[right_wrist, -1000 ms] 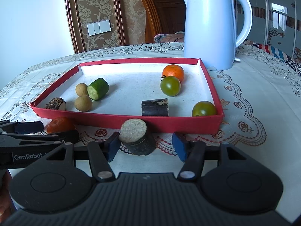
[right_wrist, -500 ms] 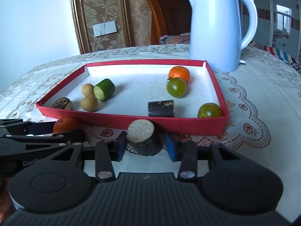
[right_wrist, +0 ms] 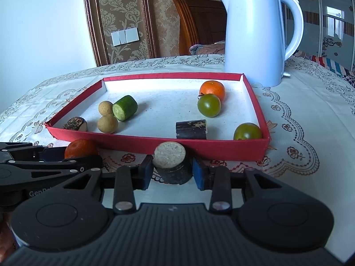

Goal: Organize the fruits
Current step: 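Close the right tool on the dark chunk while the left tool closes on the orange, then carry the orange and dark chunk over the red tray with both tools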

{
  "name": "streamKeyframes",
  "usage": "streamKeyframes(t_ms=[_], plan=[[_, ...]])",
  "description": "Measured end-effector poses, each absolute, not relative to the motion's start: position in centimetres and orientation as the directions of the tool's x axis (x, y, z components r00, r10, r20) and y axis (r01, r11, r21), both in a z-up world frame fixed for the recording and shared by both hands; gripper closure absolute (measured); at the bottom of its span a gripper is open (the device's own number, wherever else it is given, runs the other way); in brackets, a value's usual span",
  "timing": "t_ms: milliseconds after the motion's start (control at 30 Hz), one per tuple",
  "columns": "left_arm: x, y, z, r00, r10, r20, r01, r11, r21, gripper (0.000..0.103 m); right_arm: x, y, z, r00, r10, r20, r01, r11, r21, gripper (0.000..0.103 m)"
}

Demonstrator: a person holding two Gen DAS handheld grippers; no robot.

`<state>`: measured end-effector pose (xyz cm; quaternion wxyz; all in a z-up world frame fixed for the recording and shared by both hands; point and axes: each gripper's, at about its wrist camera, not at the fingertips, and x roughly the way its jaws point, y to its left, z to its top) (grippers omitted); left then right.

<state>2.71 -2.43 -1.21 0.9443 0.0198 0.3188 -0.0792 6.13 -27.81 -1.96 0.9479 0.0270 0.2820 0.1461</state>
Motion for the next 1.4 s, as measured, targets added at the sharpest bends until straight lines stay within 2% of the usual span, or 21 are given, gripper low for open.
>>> streamKeyframes(t_ms=[700, 1100, 1400], plan=[[1.6, -1.4, -0.4, 0.798, -0.172, -0.577, 0.163, 0.984, -0.066, 0.061, 4.9, -28.5, -1.5, 0.828, 0.313, -0.466, -0.270, 0.950, 0.160, 0.070], [1.8, 0.0, 1.3, 0.870, -0.124, -0.478, 0.066, 0.988, -0.136, 0.061, 3.8, -28.4, -0.4, 0.875, 0.301, -0.379, -0.276, 0.954, 0.120, 0.070], [4.6, -0.8, 1.4, 0.852, -0.090, -0.515, 0.042, 0.994, -0.104, 0.061, 5.5, -27.7, 0.6, 0.881, 0.286, -0.378, -0.276, 0.958, 0.080, 0.070]])
